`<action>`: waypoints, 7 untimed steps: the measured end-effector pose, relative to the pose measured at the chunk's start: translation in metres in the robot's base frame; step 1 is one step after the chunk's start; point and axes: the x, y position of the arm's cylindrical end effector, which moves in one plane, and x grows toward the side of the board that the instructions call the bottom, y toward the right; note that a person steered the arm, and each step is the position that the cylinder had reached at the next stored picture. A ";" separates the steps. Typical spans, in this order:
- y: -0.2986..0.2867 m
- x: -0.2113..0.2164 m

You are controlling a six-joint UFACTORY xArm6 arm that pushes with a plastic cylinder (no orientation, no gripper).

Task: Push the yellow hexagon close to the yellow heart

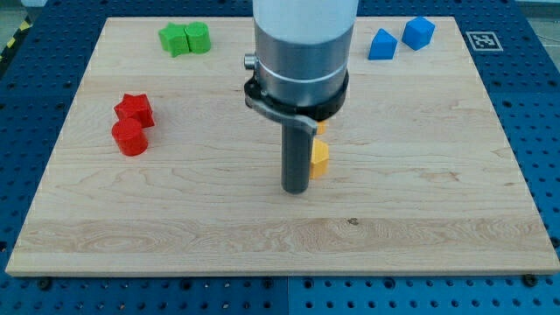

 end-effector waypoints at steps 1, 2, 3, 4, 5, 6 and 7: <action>0.002 0.008; 0.016 0.008; 0.016 0.008; 0.017 0.008; 0.017 0.008; 0.017 -0.003; 0.017 -0.020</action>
